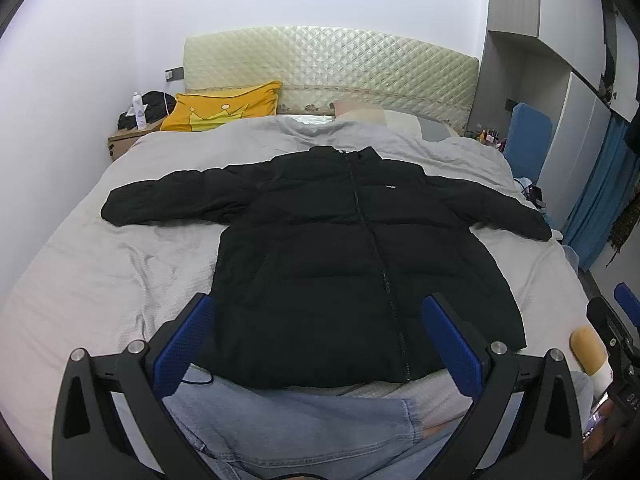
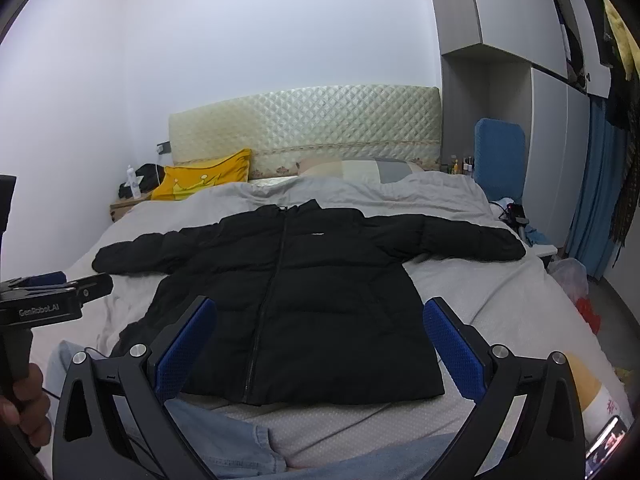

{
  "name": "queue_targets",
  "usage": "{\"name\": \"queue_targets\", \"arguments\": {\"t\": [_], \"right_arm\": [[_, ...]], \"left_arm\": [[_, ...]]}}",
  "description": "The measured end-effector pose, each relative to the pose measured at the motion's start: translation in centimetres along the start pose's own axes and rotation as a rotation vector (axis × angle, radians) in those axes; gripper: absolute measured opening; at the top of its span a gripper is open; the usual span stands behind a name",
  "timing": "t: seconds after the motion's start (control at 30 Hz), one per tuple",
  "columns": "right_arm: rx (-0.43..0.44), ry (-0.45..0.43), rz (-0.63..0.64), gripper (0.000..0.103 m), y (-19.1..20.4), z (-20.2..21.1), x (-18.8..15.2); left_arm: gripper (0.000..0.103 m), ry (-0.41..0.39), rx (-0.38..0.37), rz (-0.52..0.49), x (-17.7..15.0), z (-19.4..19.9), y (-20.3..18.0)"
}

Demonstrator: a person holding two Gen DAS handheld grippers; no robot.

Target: Fold large clothes

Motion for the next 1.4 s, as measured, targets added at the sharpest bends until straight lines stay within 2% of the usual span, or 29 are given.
{"name": "queue_targets", "arguments": {"t": [0.53, 0.67, 1.1, 1.23, 1.4], "right_arm": [[-0.006, -0.009, -0.004, 0.103, 0.3, 0.1, -0.1], [-0.011, -0.007, -0.010, 0.103, 0.3, 0.3, -0.3], [-0.016, -0.005, -0.017, 0.103, -0.2, 0.2, 0.1], [0.001, 0.006, -0.029, 0.103, -1.2, -0.4, 0.6], [-0.027, 0.010, -0.016, 0.103, -3.6, -2.0, 2.1]], "left_arm": [[0.103, -0.001, 0.015, -0.005, -0.2, 0.5, 0.2], [0.103, 0.010, -0.006, 0.001, -0.2, 0.2, 0.3], [0.103, -0.001, -0.006, 0.012, 0.1, 0.5, 0.4], [0.103, 0.014, -0.014, 0.016, 0.6, 0.3, 0.3], [0.103, 0.023, -0.032, 0.040, 2.1, 0.5, 0.3]]}}
Point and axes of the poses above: each gripper's, at about its wrist camera, not at the fingertips, and z roughly against the way its jaws point, y to its left, x to its top, the point moved 3 cm from there along -z, roughly the way its jaws point, and after that the axes turned 5 degrees about -z, right-handed, at the moved point
